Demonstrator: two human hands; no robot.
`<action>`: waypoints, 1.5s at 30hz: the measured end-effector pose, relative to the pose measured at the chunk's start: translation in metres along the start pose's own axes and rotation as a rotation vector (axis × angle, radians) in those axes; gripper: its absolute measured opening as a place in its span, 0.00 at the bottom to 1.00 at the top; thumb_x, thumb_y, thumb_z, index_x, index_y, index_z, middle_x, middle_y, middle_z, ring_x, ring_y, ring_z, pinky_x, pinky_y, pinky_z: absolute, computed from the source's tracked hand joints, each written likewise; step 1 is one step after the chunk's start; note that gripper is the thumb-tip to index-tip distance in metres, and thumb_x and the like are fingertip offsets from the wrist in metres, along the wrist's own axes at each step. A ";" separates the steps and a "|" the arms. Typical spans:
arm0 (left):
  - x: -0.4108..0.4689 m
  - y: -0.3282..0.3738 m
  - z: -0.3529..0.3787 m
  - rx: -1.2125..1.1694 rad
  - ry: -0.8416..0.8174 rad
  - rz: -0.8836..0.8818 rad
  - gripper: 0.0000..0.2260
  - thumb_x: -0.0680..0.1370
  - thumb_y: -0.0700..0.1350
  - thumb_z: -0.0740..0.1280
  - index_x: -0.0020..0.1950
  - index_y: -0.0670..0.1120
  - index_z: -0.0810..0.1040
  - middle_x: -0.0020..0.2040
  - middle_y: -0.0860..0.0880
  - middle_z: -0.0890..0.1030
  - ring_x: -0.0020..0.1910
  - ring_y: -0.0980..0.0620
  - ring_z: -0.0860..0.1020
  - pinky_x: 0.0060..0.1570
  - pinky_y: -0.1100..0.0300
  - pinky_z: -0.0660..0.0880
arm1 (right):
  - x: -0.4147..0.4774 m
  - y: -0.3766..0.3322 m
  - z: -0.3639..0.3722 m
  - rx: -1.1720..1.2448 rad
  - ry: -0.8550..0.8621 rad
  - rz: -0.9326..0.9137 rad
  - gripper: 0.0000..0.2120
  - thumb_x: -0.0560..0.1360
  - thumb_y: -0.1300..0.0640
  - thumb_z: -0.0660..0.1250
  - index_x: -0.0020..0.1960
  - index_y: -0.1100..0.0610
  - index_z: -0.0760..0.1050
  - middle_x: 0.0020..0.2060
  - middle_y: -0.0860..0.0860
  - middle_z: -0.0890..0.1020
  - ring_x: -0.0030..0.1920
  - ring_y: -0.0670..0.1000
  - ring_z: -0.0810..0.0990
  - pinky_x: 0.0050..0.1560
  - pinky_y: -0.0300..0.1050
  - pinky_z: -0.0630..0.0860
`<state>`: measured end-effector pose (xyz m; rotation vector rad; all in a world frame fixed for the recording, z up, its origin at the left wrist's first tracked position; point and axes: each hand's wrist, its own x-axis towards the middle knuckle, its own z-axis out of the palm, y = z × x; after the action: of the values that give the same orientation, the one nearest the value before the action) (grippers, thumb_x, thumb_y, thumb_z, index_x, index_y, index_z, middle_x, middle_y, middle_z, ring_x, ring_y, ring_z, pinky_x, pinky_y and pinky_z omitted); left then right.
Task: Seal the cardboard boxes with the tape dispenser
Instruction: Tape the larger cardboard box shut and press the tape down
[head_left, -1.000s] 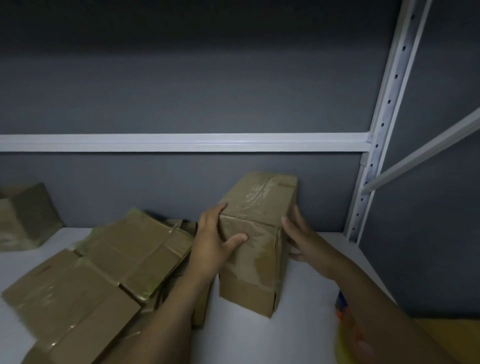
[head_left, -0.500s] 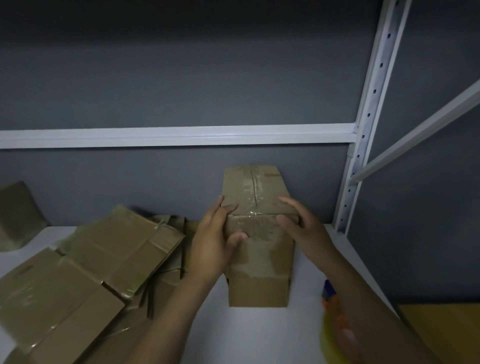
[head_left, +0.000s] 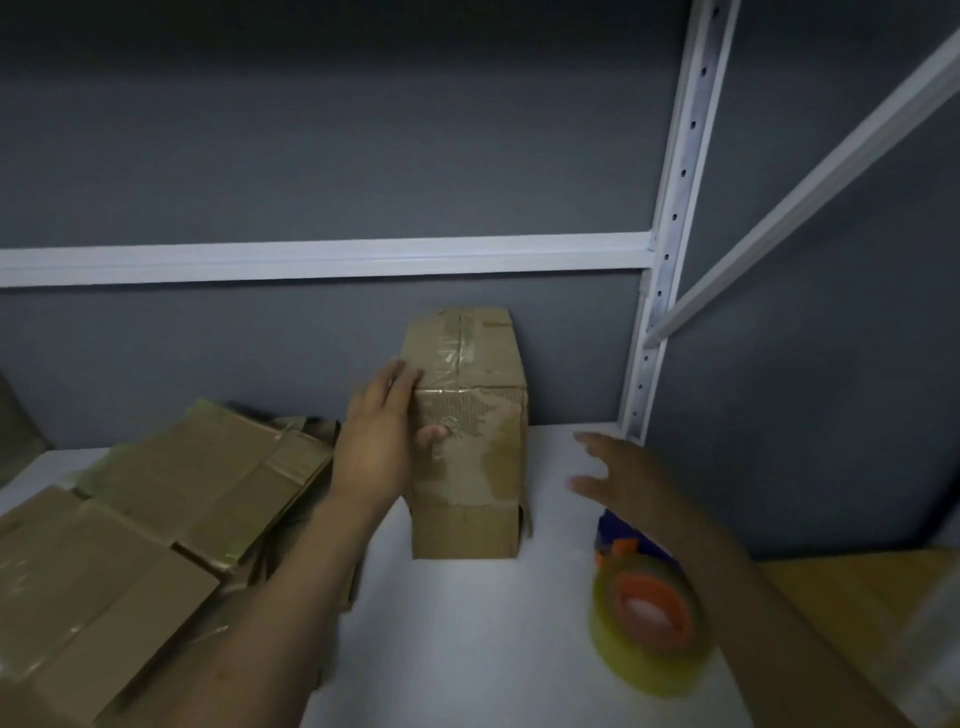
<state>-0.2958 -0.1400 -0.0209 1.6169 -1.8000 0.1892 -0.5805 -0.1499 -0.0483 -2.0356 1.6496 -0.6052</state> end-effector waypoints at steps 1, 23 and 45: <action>-0.001 0.004 0.002 0.034 0.029 0.032 0.30 0.75 0.55 0.70 0.74 0.47 0.66 0.75 0.45 0.64 0.72 0.41 0.62 0.70 0.46 0.63 | -0.013 0.018 0.002 -0.042 -0.046 0.076 0.35 0.74 0.44 0.68 0.76 0.48 0.58 0.73 0.51 0.65 0.70 0.51 0.67 0.69 0.49 0.66; -0.070 0.119 0.009 -0.813 -0.405 -0.079 0.30 0.70 0.46 0.78 0.67 0.60 0.70 0.50 0.60 0.81 0.47 0.61 0.81 0.43 0.66 0.78 | -0.078 -0.006 -0.024 0.590 0.405 -0.032 0.21 0.67 0.53 0.77 0.49 0.51 0.66 0.42 0.49 0.75 0.40 0.47 0.76 0.32 0.31 0.72; 0.012 0.105 -0.084 -1.136 -0.232 -0.546 0.16 0.78 0.37 0.65 0.29 0.43 0.76 0.27 0.46 0.73 0.26 0.53 0.68 0.27 0.62 0.65 | -0.043 -0.070 -0.081 0.065 0.254 -0.509 0.36 0.65 0.41 0.74 0.64 0.27 0.57 0.57 0.44 0.74 0.54 0.43 0.75 0.49 0.33 0.76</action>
<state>-0.3583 -0.0822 0.0837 1.1812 -1.1217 -1.1013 -0.5816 -0.1004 0.0555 -2.4212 1.2033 -1.1118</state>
